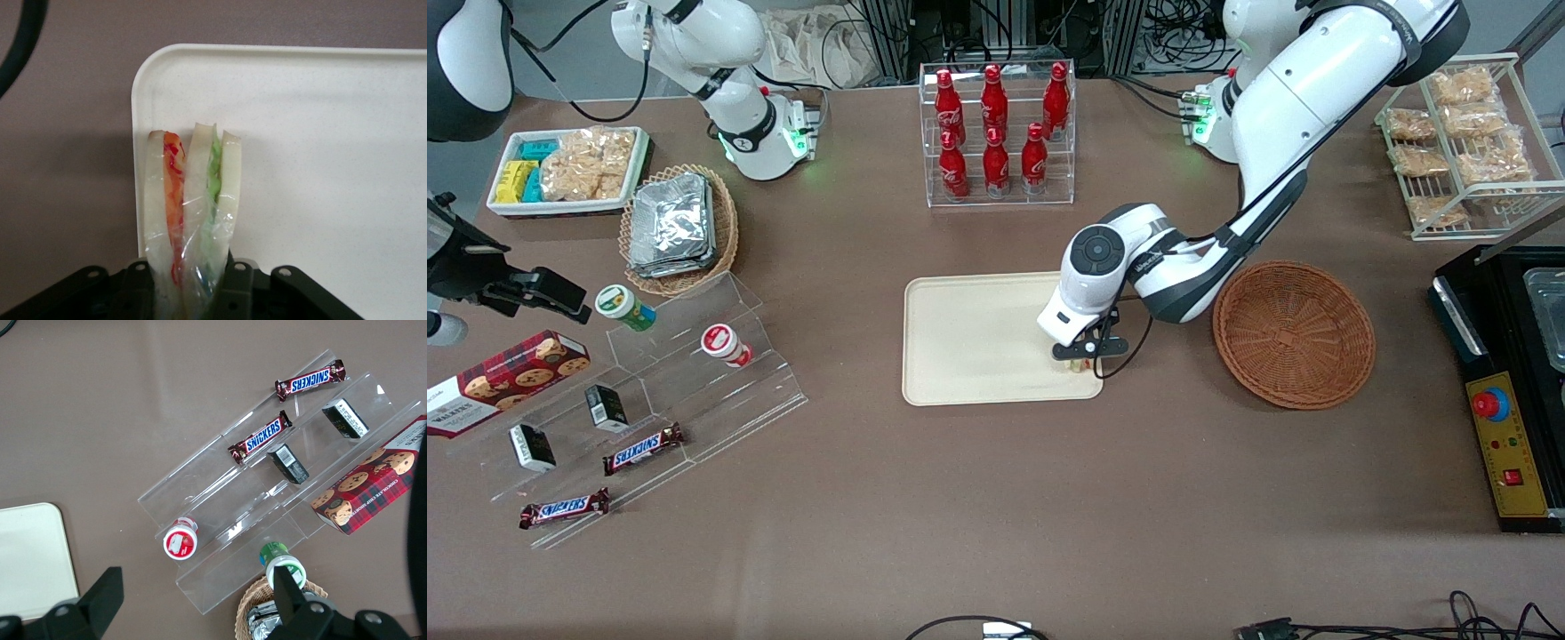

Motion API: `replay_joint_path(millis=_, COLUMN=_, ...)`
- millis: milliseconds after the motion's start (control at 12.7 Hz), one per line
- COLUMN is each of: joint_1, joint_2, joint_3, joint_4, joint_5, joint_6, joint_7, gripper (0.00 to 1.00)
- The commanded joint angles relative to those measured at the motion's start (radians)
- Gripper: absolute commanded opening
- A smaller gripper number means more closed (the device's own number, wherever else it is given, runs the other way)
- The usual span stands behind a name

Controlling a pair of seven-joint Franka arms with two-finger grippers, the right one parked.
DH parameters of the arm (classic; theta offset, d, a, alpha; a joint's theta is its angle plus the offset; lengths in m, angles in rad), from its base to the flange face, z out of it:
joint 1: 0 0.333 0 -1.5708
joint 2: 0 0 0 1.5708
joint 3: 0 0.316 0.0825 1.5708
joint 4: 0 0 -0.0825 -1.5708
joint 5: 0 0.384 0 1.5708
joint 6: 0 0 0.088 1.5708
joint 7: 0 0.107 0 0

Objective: Place sandwich from basket to tray
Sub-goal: 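Lower the sandwich onto the tray and open the left gripper, then raise the left gripper away from the sandwich on the tray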

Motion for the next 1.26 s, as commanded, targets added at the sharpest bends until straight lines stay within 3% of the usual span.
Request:
replay_joint_path(millis=0, joint_1=0.003, joint_2=-0.001, joint_3=-0.010, joint_4=0.010, joint_5=0.021, joint_6=-0.007, joint_7=-0.031, gripper=1.00)
replay_joint_path(millis=868, joint_1=0.001, joint_2=-0.038, joint_3=-0.021, joint_4=0.048, joint_5=0.015, joint_6=-0.042, joint_7=-0.049, gripper=1.00)
replay_joint_path(millis=1026, joint_1=0.007, joint_2=-0.075, joint_3=-0.044, joint_4=0.110, joint_5=0.002, joint_6=-0.155, joint_7=-0.039, gripper=1.00)
replay_joint_path(millis=1184, joint_1=0.016, joint_2=-0.142, joint_3=-0.059, joint_4=0.168, joint_5=-0.074, joint_6=-0.249, joint_7=-0.017, gripper=1.00)
